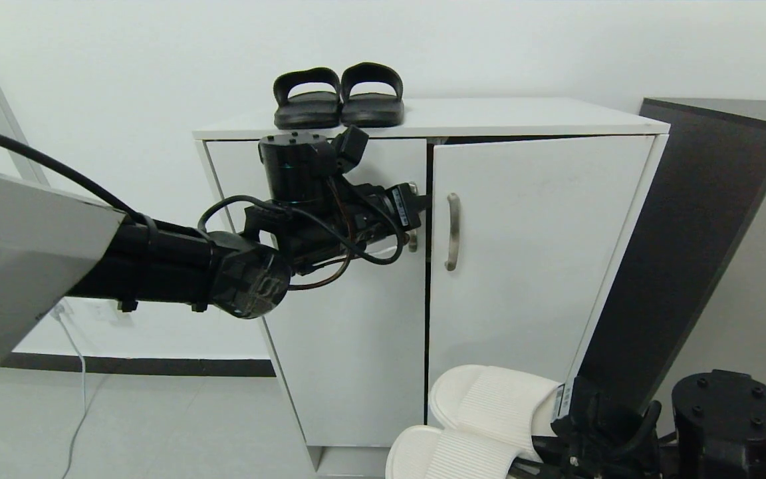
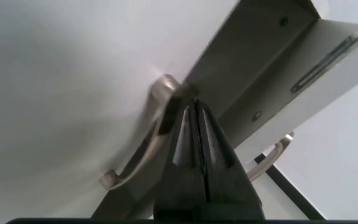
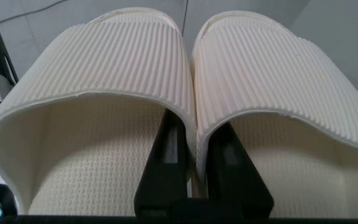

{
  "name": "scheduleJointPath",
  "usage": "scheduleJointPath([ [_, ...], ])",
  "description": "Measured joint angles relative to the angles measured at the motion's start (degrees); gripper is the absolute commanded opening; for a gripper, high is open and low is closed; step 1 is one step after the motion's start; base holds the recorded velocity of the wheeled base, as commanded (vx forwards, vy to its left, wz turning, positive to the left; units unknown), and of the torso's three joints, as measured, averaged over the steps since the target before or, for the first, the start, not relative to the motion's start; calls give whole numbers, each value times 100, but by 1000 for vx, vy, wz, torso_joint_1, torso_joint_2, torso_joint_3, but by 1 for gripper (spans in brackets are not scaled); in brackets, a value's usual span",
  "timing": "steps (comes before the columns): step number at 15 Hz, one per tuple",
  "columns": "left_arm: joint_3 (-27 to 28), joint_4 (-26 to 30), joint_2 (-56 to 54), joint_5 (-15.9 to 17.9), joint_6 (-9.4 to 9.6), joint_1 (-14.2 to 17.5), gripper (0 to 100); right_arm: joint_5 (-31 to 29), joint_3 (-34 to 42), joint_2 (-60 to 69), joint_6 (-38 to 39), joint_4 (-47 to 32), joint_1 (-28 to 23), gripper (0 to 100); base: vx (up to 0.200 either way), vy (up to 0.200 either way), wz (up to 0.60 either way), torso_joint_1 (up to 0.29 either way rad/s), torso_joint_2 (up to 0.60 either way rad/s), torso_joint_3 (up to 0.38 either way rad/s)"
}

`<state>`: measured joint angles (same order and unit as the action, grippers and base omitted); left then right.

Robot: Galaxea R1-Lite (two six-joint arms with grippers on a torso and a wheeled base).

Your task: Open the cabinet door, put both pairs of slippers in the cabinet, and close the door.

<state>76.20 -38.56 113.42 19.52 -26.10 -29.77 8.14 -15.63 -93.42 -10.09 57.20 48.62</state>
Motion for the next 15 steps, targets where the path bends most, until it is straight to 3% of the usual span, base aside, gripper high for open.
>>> scheduleJointPath([
  [3,0,-6,9,0,0,-35,0,0,-2,-11,0,4,4,0,0,0,0,0,0,0],
  [7,-179,-79,-24,-22,13,-134,0,1,-11,-44,0,6,6,0,-200,0,0,5,1,0],
  [13,-967,-496,-378,-26,46,-611,0,-13,6,-57,-5,11,234,0,-200,0,0,0,6,2],
  [15,-1022,-496,-427,-44,45,-611,0,-16,11,-55,-39,11,279,0,0,0,0,0,0,0],
])
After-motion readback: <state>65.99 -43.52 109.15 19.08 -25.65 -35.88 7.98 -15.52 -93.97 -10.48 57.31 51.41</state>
